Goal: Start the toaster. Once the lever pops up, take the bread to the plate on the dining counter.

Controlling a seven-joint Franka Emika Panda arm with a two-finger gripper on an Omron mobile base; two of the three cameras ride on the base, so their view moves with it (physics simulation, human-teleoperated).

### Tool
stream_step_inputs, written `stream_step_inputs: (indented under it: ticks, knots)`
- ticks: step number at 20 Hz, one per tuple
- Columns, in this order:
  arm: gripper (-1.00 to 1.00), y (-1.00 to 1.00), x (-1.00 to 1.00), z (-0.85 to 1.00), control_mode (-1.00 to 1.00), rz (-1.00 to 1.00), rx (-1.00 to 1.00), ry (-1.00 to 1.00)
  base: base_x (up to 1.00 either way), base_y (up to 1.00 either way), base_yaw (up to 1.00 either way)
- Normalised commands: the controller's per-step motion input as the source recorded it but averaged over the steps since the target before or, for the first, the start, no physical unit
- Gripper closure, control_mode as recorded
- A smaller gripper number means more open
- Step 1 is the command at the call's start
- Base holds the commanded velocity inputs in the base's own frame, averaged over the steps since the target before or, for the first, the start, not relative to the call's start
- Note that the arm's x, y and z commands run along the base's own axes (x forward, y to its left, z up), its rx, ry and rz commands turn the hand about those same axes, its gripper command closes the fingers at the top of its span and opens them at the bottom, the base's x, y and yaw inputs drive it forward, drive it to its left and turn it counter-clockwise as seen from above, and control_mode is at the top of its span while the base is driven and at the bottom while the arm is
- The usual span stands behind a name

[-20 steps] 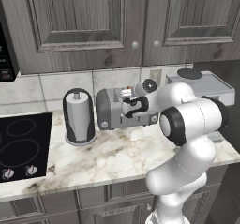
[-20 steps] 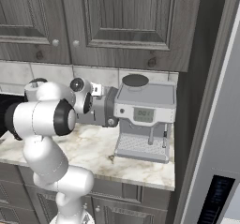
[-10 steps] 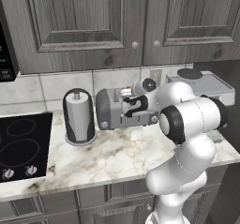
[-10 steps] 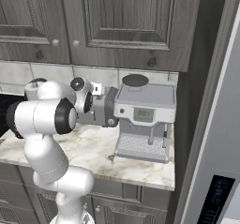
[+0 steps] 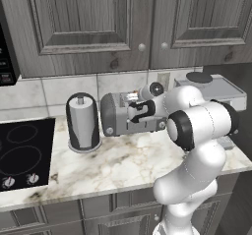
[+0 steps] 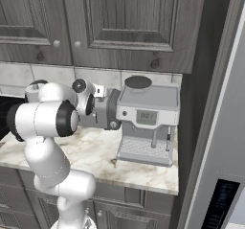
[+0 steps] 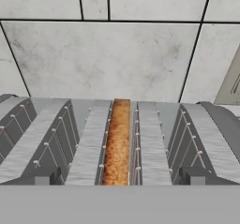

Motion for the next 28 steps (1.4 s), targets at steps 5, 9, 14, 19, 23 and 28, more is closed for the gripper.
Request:
stream_step_inputs:
  ticks: [5,9,14,19,23,28]
  knots:
    - [-1.0,0.0,0.0,-0.06,-1.0,0.0,0.0,0.01,0.0,0.0,0.0]
    - [-1.0,0.0,0.0,-0.04,-1.0,0.0,0.0,0.01,0.0,0.0,0.0]
    - [-1.0,0.0,0.01,-0.04,-1.0,0.0,0.0,0.01,0.0,0.0,0.0]
    - [-1.0,0.0,0.06,0.0,-1.0,0.0,0.0,0.0,0.0,0.0,0.0]
    - [-1.0,0.0,0.05,0.0,-1.0,0.0,0.0,0.0,0.0,0.0,0.0]
    - [-1.0,0.0,0.01,0.0,-1.0,0.0,0.0,0.01,0.0,0.0,0.0]
